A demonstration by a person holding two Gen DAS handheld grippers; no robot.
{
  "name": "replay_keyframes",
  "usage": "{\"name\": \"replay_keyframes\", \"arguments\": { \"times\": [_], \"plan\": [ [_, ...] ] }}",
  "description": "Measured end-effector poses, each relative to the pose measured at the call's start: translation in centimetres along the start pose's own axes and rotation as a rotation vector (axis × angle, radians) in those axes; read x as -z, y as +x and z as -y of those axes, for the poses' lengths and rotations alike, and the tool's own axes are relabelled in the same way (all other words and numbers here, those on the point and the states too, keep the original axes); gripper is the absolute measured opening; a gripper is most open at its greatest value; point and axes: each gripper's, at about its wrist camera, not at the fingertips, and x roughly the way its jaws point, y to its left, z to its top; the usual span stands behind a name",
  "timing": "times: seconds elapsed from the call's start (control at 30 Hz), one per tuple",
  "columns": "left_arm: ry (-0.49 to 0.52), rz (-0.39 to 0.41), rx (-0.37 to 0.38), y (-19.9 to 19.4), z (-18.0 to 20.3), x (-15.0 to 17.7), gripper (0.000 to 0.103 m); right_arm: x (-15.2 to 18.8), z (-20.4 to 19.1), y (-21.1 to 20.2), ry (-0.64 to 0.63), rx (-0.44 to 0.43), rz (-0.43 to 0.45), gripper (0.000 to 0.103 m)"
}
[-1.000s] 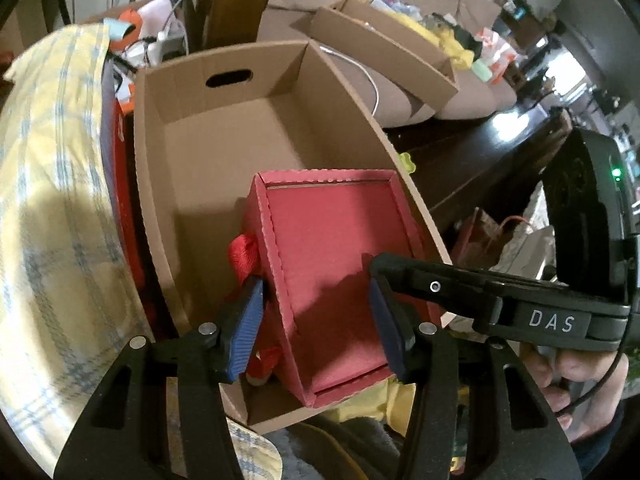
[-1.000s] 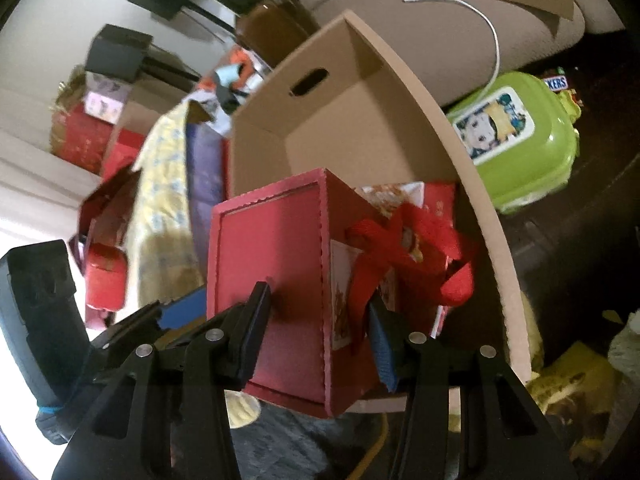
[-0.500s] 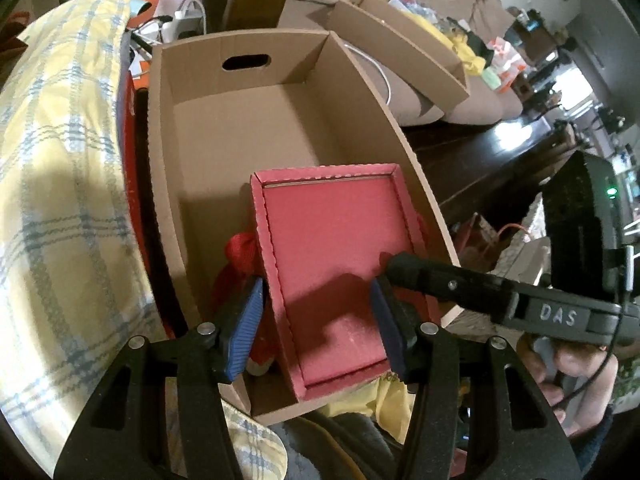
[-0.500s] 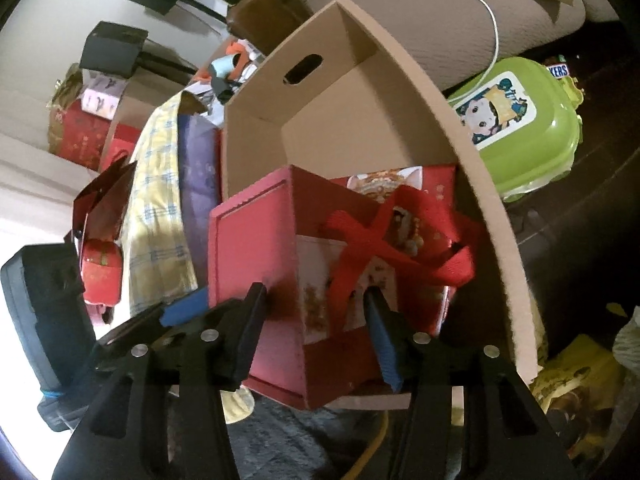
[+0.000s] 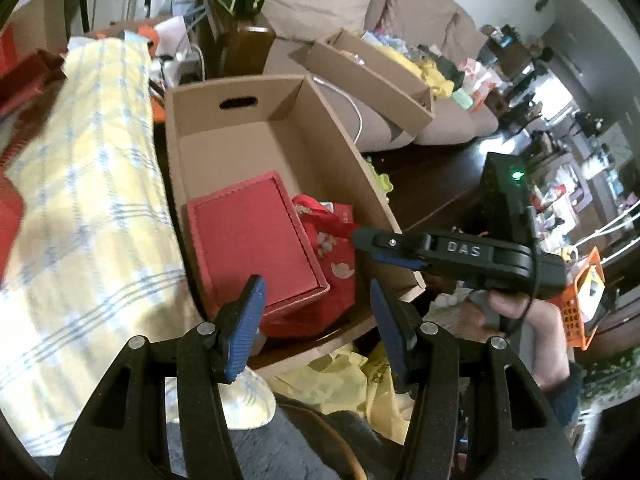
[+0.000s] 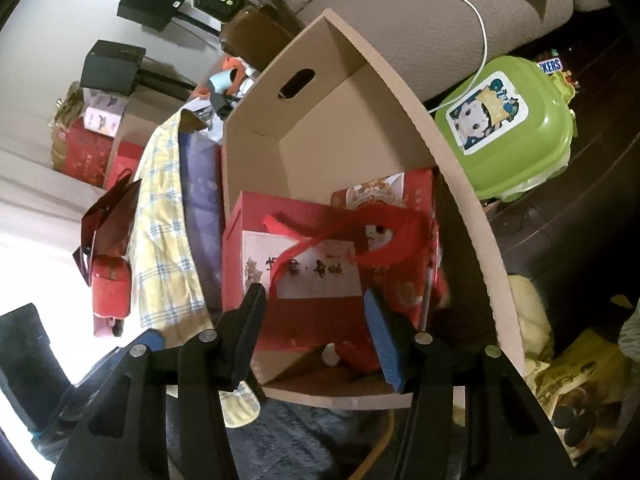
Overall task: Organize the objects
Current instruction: 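Lower the red gift box bag into the cardboard box with both tools, then open both tools and lift them out of the cardboard box, then grasp the dark red handbag-shaped bag with the left tool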
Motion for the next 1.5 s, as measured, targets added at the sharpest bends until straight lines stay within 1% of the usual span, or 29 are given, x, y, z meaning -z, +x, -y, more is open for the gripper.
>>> {"name": "replay_keyframes", "arguments": {
  "times": [0.13, 0.27, 0.33, 0.4, 0.43, 0.47, 0.53, 0.57, 0.6, 0.67, 0.7, 0.73, 0.77, 0.8, 0.83, 0.87, 0.93, 0.97, 1.0, 1.07, 1.13, 1.2, 1.23, 1.3, 1.33, 1.37, 1.4, 1.43, 1.5],
  "plan": [
    [0.020, 0.046, -0.032, -2.9, 0.0, 0.5, 0.050, 0.0, 0.0, -0.3, 0.001, -0.002, 0.011, 0.054],
    [-0.008, 0.094, -0.005, -5.9, -1.0, 0.6, 0.051, -0.2, -0.5, -1.3, -0.004, 0.012, 0.034, 0.054],
    [-0.012, 0.125, -0.018, -7.5, -1.6, 0.4, 0.051, -0.2, -0.9, -2.2, -0.012, 0.014, 0.054, 0.054],
    [-0.013, 0.163, -0.042, -9.3, -2.3, 0.2, 0.051, -0.2, -1.8, -3.4, -0.031, 0.019, 0.083, 0.054],
    [-0.018, 0.180, -0.050, -10.3, -2.8, 0.2, 0.053, -0.2, -2.3, -4.1, -0.044, 0.021, 0.097, 0.054],
    [-0.028, 0.193, -0.043, -11.2, -3.4, 0.4, 0.053, -0.1, -2.9, -4.9, -0.059, 0.024, 0.114, 0.054],
    [-0.058, 0.218, -0.010, -13.2, -5.2, 1.4, 0.058, 0.2, -4.4, -6.4, -0.103, 0.035, 0.145, 0.054],
    [-0.066, 0.226, -0.015, -13.9, -5.9, 2.0, 0.059, 0.4, -5.3, -7.1, -0.129, 0.040, 0.161, 0.054],
    [-0.070, 0.235, -0.040, -14.8, -6.8, 2.5, 0.059, 0.6, -6.0, -7.8, -0.150, 0.041, 0.177, 0.055],
    [-0.068, 0.251, -0.118, -16.6, -8.7, 3.8, 0.059, 1.1, -7.9, -9.1, -0.195, 0.039, 0.205, 0.056],
    [-0.072, 0.263, -0.156, -17.5, -9.9, 4.4, 0.062, 1.5, -9.0, -9.7, -0.222, 0.039, 0.218, 0.057],
    [-0.083, 0.278, -0.197, -18.5, -11.2, 5.1, 0.068, 1.9, -10.0, -10.1, -0.248, 0.037, 0.228, 0.058],
    [-0.096, 0.295, -0.234, -19.2, -12.3, 5.7, 0.070, 2.4, -11.2, -10.5, -0.277, 0.033, 0.237, 0.058],
    [-0.115, 0.319, -0.294, -20.2, -14.1, 6.3, 0.072, 2.8, -12.2, -10.7, -0.302, 0.027, 0.243, 0.059],
    [-0.129, 0.330, -0.342, -20.9, -15.4, 6.8, 0.072, 3.3, -13.2, -10.9, -0.326, 0.019, 0.246, 0.060],
    [-0.150, 0.341, -0.412, -21.4, -16.9, 7.1, 0.072, 3.8, -14.2, -10.9, -0.351, 0.010, 0.246, 0.061],
    [-0.203, 0.373, -0.621, -22.7, -19.7, 7.8, 0.072, 4.9, -16.4, -10.6, -0.400, -0.002, 0.234, 0.063],
    [-0.214, 0.388, -0.693, -23.1, -20.7, 8.1, 0.072, 5.6, -17.4, -10.2, -0.427, -0.001, 0.222, 0.063],
    [-0.218, 0.393, -0.734, -23.6, -21.8, 8.4, 0.072, 6.2, -18.4, -9.8, -0.451, 0.002, 0.211, 0.064],
    [-0.211, 0.377, -0.715, -23.7, -23.4, 8.4, 0.074, 7.5, -20.3, -8.5, -0.504, 0.002, 0.181, 0.066],
    [-0.160, 0.335, -0.728, -22.9, -24.0, 7.7, 0.083, 8.3, -21.7, -7.2, -0.541, -0.010, 0.151, 0.066],
    [-0.073, 0.290, -0.747, -21.3, -24.2, 6.6, 0.084, 8.7, -23.2, -5.6, -0.566, -0.003, 0.116, 0.066],
    [-0.052, 0.256, -0.745, -20.3, -24.5, 5.8, 0.084, 8.8, -23.7, -5.0, -0.577, 0.001, 0.106, 0.066],
    [-0.028, 0.177, -0.713, -18.4, -24.7, 4.7, 0.084, 9.1, -24.8, -3.8, -0.604, 0.007, 0.085, 0.066],
    [-0.001, 0.153, -0.709, -17.6, -24.7, 4.3, 0.085, 9.2, -25.4, -3.0, -0.618, 0.008, 0.073, 0.066],
    [0.026, 0.124, -0.731, -16.8, -24.1, 4.0, 0.085, 9.5, -25.8, -2.7, -0.625, 0.010, 0.068, 0.066],
    [0.057, 0.088, -0.772, -15.8, -24.0, 3.5, 0.085, 9.7, -26.2, -2.3, -0.633, 0.010, 0.061, 0.066],
    [0.056, 0.065, -0.792, -15.0, -24.1, 3.0, 0.091, 9.9, -26.5, -1.9, -0.640, 0.006, 0.053, 0.066],
    [0.023, 0.011, -0.826, -13.9, -24.7, 2.3, 0.097, 10.2, -27.0, -1.1, -0.646, -0.003, 0.038, 0.066]
  ]
}}
